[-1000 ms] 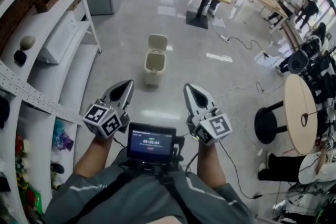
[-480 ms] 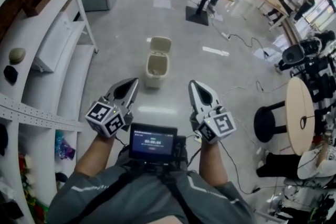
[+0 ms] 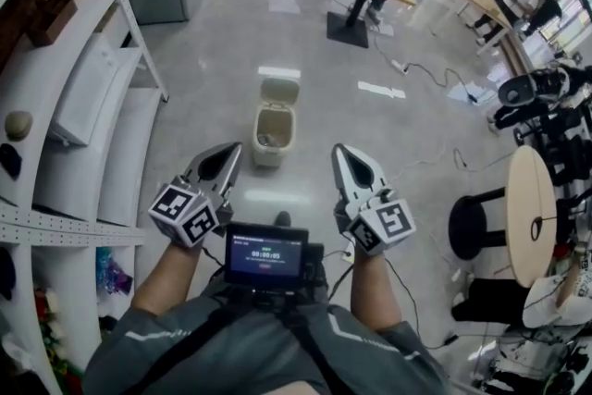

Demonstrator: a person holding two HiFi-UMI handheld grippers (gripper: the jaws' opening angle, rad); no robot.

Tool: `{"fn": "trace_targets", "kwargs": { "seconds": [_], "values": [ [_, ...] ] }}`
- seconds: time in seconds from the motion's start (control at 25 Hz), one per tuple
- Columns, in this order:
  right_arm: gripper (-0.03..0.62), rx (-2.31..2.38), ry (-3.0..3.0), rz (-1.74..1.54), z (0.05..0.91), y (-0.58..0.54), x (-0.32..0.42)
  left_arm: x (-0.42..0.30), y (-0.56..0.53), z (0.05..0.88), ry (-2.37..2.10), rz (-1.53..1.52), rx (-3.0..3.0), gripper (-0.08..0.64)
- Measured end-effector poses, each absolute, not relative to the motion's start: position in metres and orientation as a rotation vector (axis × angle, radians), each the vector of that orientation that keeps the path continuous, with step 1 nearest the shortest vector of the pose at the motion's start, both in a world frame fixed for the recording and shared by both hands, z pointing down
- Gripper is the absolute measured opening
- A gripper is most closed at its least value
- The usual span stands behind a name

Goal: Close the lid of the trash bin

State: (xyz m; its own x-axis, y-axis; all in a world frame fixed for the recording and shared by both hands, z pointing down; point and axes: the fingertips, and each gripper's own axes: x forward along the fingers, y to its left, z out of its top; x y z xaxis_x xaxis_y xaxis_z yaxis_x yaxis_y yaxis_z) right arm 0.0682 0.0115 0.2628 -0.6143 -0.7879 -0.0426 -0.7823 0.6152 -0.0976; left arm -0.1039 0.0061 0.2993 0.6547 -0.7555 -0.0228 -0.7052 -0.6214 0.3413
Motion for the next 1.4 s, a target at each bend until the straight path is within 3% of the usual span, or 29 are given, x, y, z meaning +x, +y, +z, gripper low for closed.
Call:
{"fn": "trace_targets", "kwargs": {
  "seconds": [0.8,1.4],
  "values": [
    [0.0,-1.181,2.788,-0.062,0.238,-0.185,0.124,-0.05,-0.182,0.269,-1.297,-0.194,2.575,0.002],
    [0.0,-1.306,2.785,-0.112,0.246,-0.321,0.068,-0.114,-0.325,0.271,-1.238,-0.204,2.594,0.002]
  ]
}}
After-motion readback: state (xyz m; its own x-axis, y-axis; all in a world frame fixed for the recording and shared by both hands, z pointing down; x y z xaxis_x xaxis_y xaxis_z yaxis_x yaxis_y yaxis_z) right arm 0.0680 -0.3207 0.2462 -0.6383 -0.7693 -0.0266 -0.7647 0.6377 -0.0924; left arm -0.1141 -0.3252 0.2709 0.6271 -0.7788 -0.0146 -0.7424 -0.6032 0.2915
